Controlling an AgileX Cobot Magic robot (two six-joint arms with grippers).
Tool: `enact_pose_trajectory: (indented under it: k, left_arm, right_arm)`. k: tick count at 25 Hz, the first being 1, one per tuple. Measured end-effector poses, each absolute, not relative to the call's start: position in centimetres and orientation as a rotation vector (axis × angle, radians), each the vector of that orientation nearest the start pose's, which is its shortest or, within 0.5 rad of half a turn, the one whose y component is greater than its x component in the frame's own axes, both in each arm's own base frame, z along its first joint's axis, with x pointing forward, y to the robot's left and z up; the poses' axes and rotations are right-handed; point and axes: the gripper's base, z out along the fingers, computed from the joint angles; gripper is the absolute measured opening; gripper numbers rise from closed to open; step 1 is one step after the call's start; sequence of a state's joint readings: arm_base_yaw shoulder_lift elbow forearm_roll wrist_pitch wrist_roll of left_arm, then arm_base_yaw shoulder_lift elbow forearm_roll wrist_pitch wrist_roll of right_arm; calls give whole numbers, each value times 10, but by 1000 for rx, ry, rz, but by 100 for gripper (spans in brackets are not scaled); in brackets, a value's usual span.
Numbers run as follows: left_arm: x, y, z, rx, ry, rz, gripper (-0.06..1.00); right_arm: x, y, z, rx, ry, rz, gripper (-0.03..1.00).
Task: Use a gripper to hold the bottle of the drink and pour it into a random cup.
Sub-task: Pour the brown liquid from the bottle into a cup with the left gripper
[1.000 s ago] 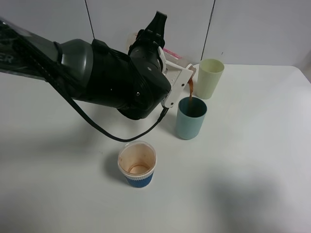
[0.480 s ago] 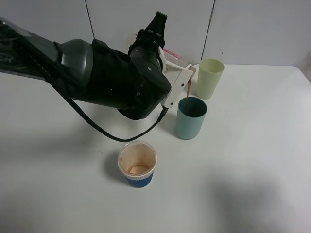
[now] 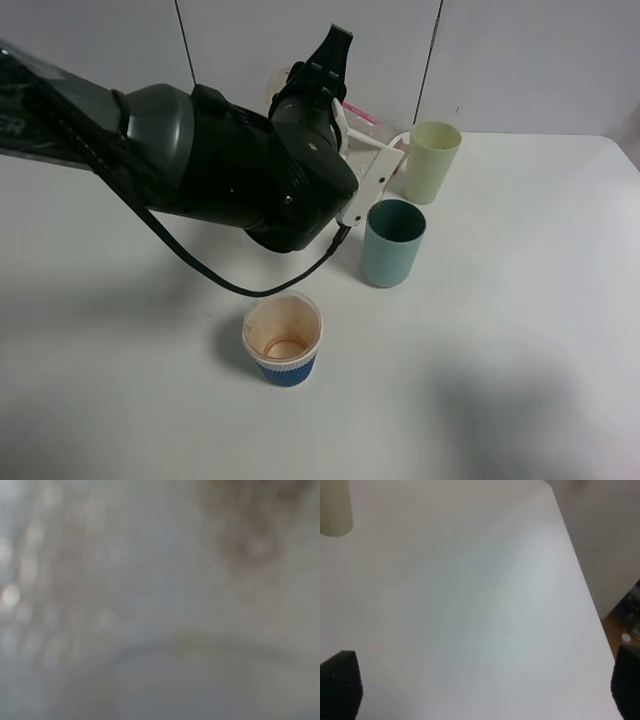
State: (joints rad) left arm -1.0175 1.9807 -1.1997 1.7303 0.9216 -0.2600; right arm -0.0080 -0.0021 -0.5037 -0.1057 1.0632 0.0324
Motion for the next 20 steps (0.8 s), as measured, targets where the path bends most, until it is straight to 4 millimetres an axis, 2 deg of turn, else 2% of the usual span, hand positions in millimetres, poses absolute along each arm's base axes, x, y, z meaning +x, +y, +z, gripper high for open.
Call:
enact_pose_trajectory:
  k: [20]
  left_arm:
    - [272,-309,198,1828,1036,1314,35]
  right_arm:
    - [-6,-8,278,47,2038,-111,99]
